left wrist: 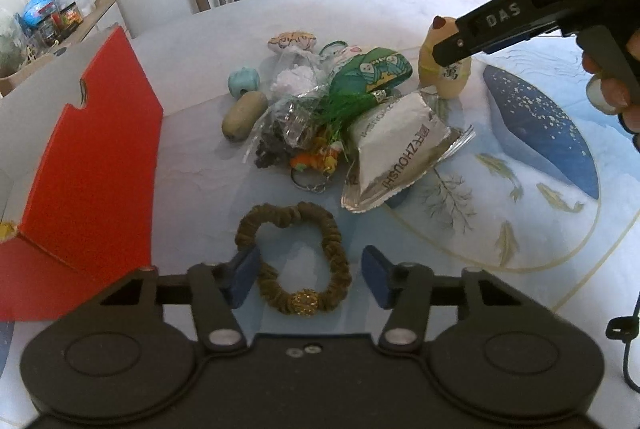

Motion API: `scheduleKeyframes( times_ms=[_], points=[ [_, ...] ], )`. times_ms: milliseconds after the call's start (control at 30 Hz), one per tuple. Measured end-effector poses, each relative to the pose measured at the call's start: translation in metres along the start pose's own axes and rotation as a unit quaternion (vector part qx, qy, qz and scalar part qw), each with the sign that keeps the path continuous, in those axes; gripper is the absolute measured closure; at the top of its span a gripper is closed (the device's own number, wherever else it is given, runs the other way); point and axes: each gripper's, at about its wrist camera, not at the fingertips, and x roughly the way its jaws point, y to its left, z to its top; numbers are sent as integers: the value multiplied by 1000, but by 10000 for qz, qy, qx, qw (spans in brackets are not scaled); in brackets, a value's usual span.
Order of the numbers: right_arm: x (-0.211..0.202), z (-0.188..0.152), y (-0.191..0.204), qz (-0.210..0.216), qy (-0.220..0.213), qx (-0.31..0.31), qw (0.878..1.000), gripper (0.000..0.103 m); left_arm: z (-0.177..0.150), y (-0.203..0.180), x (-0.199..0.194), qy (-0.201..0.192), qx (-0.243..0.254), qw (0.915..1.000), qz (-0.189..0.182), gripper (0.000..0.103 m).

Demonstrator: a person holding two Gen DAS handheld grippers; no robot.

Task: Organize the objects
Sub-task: 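Grasp the yellow-brown toy figure with the right tool while the left tool grasps the brown bracelet, then carry the toy figure and bracelet into the cardboard box and release both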

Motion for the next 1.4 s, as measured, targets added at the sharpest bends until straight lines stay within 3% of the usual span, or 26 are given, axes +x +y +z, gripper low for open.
scheduleKeyframes(
  times_ms=[133,200,300,500,833,1067,1400],
  points=[
    [3,1,1,53,19,-14,10000,61,2,-1,0,-21,95,9999,35,70],
    [2,0,3,35,5,-67,10000,62,2,-2,0,-14,141,9999,56,77],
    [1,0,4,5,-12,-94,10000,63,2,-2,1,48,150,9999,-19,95],
    [-8,-2,2,-16,-27,35,10000,65,1,2,1,103,26,9998,-158,97],
    [-53,-9,7,242,-99,176,9995,65,10,33,-21,80,-702,9954,-646,97],
    [-95,-13,33,533,-227,47,9983,65,22,54,-53,-123,-1033,9896,-995,97],
    [-134,-2,79,854,-412,-3,9955,65,45,84,-98,-390,-1130,9856,-1193,97]
  ],
)
